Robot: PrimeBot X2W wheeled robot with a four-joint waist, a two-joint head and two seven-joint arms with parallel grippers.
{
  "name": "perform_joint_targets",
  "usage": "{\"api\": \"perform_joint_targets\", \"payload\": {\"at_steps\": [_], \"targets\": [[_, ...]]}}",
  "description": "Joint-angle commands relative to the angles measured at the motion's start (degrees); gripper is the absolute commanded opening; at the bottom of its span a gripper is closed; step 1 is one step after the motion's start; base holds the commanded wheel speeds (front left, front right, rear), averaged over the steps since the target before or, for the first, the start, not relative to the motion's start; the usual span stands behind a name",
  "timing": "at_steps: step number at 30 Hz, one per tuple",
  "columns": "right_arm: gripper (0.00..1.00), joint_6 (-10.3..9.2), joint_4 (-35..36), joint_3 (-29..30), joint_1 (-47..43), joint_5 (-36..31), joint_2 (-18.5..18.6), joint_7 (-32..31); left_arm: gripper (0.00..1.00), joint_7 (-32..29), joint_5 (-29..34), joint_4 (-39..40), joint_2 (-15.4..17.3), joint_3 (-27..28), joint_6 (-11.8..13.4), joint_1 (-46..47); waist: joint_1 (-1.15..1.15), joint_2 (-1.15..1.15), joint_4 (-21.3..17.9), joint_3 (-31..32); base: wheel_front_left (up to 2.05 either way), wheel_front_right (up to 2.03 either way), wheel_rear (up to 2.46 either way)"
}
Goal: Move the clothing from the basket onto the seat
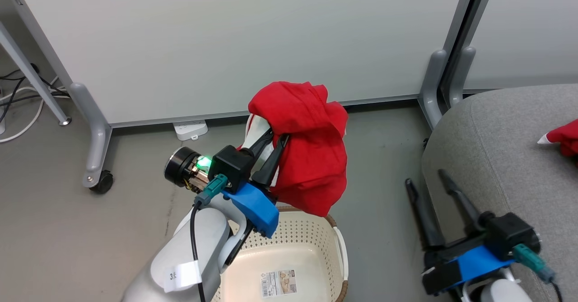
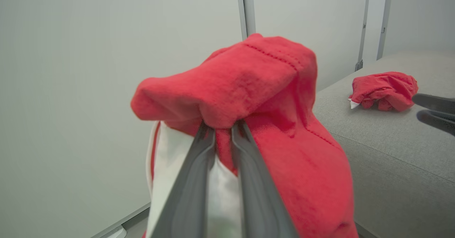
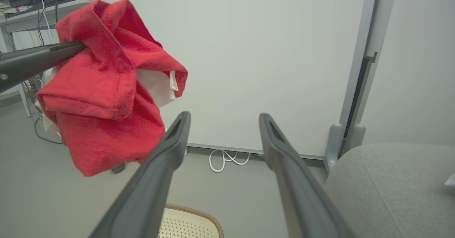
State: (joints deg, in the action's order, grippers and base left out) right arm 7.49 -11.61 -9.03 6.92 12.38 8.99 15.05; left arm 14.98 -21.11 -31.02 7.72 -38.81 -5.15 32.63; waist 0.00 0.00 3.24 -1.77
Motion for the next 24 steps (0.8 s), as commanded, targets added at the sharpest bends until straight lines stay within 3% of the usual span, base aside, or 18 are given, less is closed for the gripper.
{"api": "perform_joint_targets", "payload": {"at_steps": [1,15,24], "targets": [[1.0,0.01,-0.25,-1.94,0.29,0.86,0.07,0.2,0.0,0.31,0.35,-0.14,-0.08,0.43,-0.29,-0.66,0.0,0.0,0.03,0.01,0.0,0.0,0.0],[1.0,0.01,-3.14,-16.16,5.71,8.07,0.29,0.2,0.0,0.31,2.03,-0.52,-1.83,0.04,-1.29,1.1,0.0,0.0,0.92,-0.93,0.0,0.0,0.0],[1.0,0.01,-5.52,-19.71,9.31,10.87,-0.04,0.2,0.0,0.31,2.59,-0.64,-2.73,-0.24,-1.73,1.8,0.0,0.0,1.52,-1.84,0.0,0.0,0.0]]}}
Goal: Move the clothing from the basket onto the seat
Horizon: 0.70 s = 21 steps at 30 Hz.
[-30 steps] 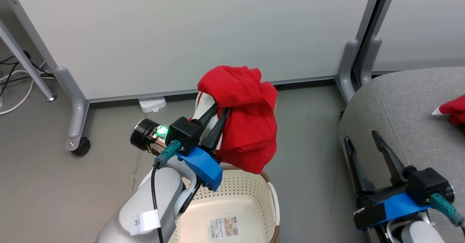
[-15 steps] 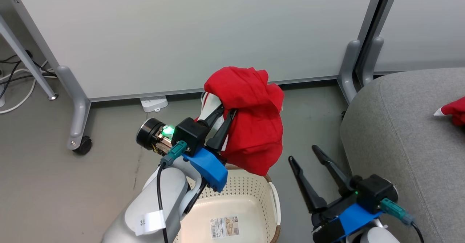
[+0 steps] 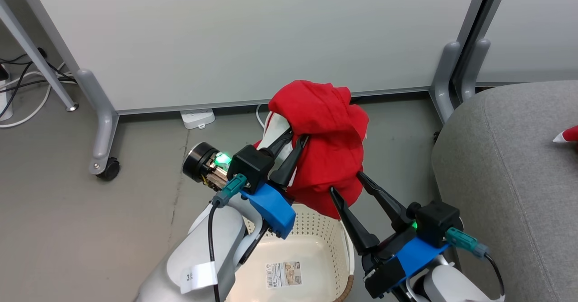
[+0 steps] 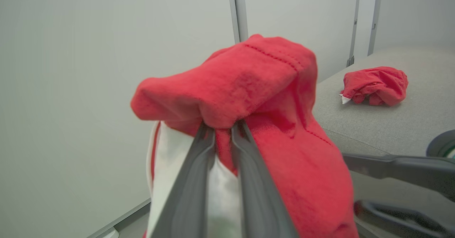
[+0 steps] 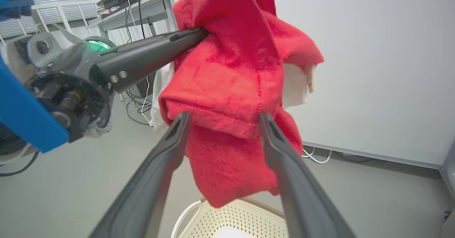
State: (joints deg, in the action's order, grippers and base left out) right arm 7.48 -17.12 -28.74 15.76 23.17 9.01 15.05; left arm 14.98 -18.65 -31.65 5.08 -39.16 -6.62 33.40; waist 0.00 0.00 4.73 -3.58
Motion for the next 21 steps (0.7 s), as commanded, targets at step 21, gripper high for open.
{"api": "perform_joint_targets", "payload": {"at_steps": [21], "targets": [[1.0,0.03,-9.46,-1.65,9.24,5.42,-3.53,0.19,0.0,0.31,1.14,0.24,-1.52,-0.52,-0.8,1.64,0.0,0.0,0.8,-1.84,0.0,0.0,0.0]]}}
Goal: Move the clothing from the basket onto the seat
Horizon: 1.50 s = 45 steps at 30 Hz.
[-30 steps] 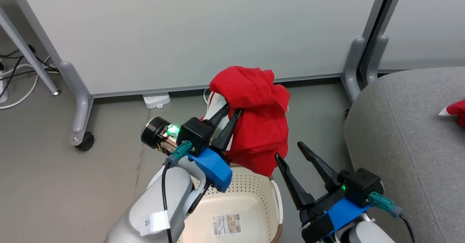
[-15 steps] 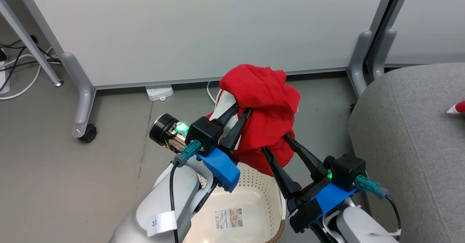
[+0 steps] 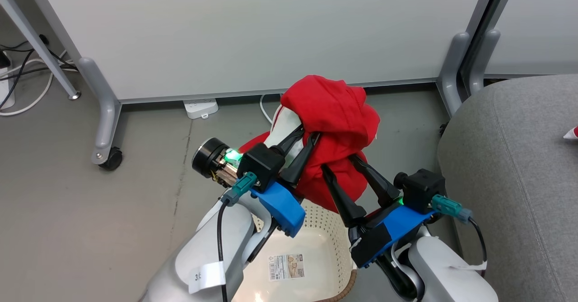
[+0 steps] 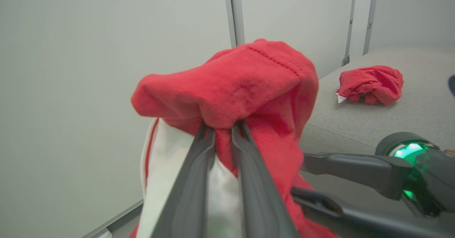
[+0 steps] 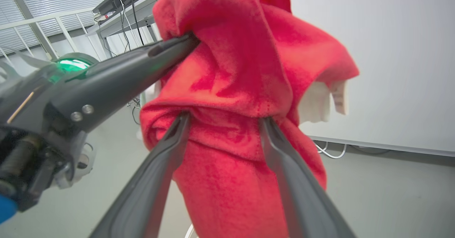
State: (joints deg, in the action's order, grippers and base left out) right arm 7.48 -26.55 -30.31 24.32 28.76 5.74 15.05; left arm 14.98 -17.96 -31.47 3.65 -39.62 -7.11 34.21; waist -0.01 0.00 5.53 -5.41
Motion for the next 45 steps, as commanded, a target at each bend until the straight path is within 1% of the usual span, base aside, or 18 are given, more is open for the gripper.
{"api": "perform_joint_targets", "payload": {"at_steps": [1,6,13,16,21,28,29,30,45], "targets": [[1.0,0.03,-0.5,-0.07,1.08,-0.17,-0.42,0.19,0.0,0.31,0.43,0.01,-0.12,-0.09,-0.32,0.88,0.01,0.0,0.02,-0.04,0.0,0.0,0.0],[1.0,0.03,-3.32,-0.52,2.84,0.38,-1.06,0.19,0.0,0.31,0.27,-0.23,-0.33,-0.44,-0.42,1.14,0.01,0.0,0.16,-0.32,0.0,0.0,0.0],[1.0,0.03,-10.05,-5.36,6.5,-2.49,-1.21,0.19,0.0,0.31,-0.01,-0.21,-0.59,-0.97,-0.45,1.74,0.01,0.0,0.45,-0.69,0.0,0.0,0.0],[1.0,0.03,-12.32,-6.54,7.43,-3.42,-1.27,0.19,0.0,0.31,-0.26,-0.19,-0.67,-1.13,-0.47,2.0,0.01,0.0,0.61,-0.77,0.0,0.0,0.0],[1.0,0.03,-14.93,-7.04,8.54,-4.47,-1.57,0.19,0.0,0.31,-0.63,0.22,-0.73,-1.4,-0.5,2.37,0.01,0.0,0.84,-0.9,0.0,0.0,0.0],[1.0,0.03,-17.2,-5.67,9.1,-5.4,-2.36,0.19,0.0,0.31,-0.71,0.52,-0.77,-1.51,-0.52,2.4,0.01,0.0,1.03,-1.03,0.0,0.0,0.0],[0.13,0.03,-17.61,-5.67,9.13,-5.21,-2.48,0.19,0.0,0.31,-0.73,0.55,-0.77,-1.51,-0.51,2.39,0.01,0.0,1.05,-1.04,0.0,0.0,0.0],[0.0,0.03,-17.88,-5.79,9.24,-5.1,-2.59,0.19,0.0,0.31,-0.75,0.61,-0.78,-1.5,-0.51,2.37,0.01,0.0,1.06,-1.06,0.0,0.0,0.0],[0.0,0.03,-18.13,-6.5,9.39,-3.9,-2.88,0.19,0.0,0.31,-0.3,0.43,-0.81,-0.85,-0.37,2.45,0.01,0.0,0.72,-1.13,0.0,0.0,0.0]]}}
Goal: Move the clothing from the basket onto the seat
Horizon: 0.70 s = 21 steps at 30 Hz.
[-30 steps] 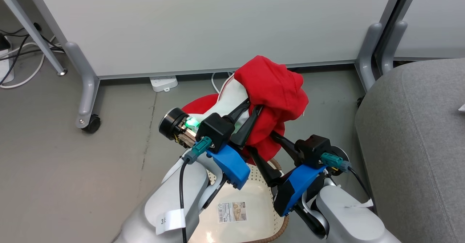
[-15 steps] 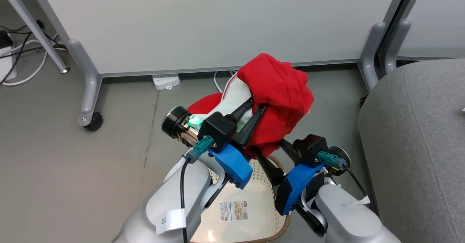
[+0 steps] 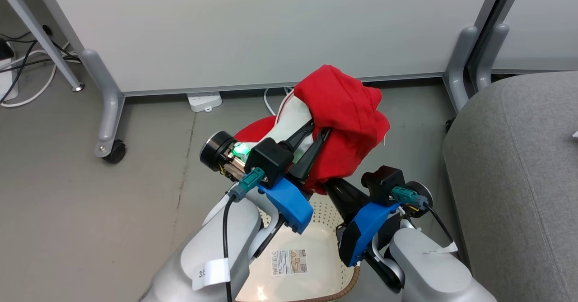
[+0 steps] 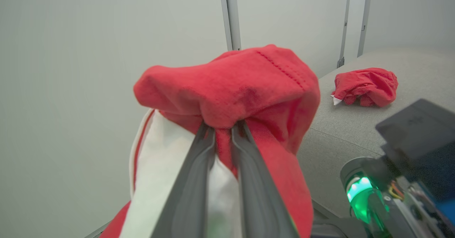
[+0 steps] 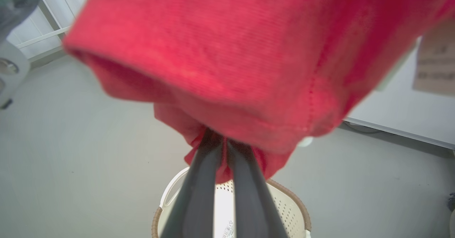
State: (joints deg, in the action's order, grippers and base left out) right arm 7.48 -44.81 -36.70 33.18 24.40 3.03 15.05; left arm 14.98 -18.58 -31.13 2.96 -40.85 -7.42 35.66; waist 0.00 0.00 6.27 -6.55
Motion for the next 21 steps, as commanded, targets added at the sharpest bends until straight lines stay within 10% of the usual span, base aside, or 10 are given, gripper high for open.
{"api": "perform_joint_targets", "payload": {"at_steps": [1,8,10,21], "targets": [[0.0,0.03,0.15,-0.12,0.52,0.52,-0.18,0.19,0.0,0.31,0.37,0.07,-0.11,0.4,-0.07,0.99,0.0,0.0,-0.05,-0.02,0.0,0.0,0.0],[0.0,0.03,0.4,-0.33,0.41,0.7,-0.19,0.19,0.0,0.31,0.61,0.0,-0.12,0.58,-0.07,0.98,0.0,0.0,-0.11,-0.07,0.0,0.0,0.0],[0.0,0.03,0.48,-0.4,0.4,0.75,-0.19,0.19,1.0,0.31,1.05,0.12,-0.11,0.84,0.34,1.15,0.0,0.0,-0.14,-0.12,0.0,0.0,0.0],[0.0,0.03,0.69,-0.36,0.5,0.68,-0.2,0.2,1.0,0.3,2.52,0.89,-0.09,2.07,0.7,1.03,0.0,0.0,-0.27,-0.79,0.0,0.0,0.0]]}}
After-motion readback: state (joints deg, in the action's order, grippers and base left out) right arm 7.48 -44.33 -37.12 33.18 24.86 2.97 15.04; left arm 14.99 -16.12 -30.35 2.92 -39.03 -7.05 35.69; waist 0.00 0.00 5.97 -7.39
